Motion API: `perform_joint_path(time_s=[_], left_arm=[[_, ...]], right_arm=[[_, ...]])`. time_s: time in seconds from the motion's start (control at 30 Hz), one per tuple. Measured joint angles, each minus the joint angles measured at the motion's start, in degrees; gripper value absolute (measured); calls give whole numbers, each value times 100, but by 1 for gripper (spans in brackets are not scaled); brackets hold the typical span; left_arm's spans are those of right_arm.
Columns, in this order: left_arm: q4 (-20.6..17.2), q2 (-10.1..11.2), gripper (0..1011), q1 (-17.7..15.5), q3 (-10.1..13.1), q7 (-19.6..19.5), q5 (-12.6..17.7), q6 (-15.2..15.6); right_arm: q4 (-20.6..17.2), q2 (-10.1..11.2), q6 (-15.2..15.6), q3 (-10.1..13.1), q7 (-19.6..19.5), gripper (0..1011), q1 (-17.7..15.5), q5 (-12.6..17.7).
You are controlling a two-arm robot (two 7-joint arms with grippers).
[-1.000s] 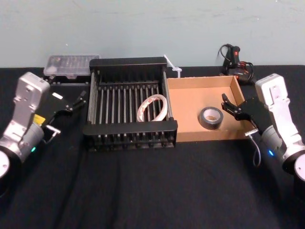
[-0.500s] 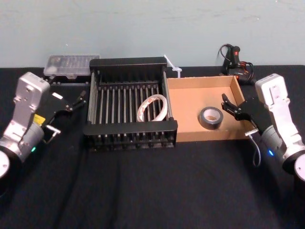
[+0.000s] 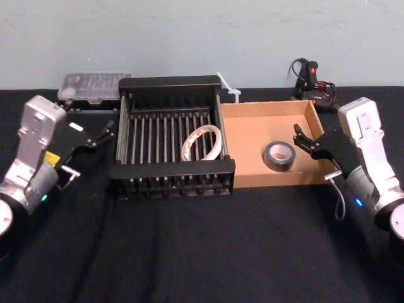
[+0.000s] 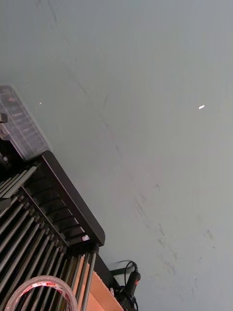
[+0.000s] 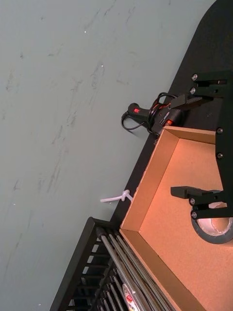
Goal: Pick up the white tape and place it into the black box , Pick up the silver tape and place it into the brown box.
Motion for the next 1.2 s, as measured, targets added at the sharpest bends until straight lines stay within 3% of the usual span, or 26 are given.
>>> perform_joint_path(time_s=[1.2], left_arm=[[0,0,1001,0,0,0,0,0]], right_arm=[[0,0,0,0,0,1002,0,0]])
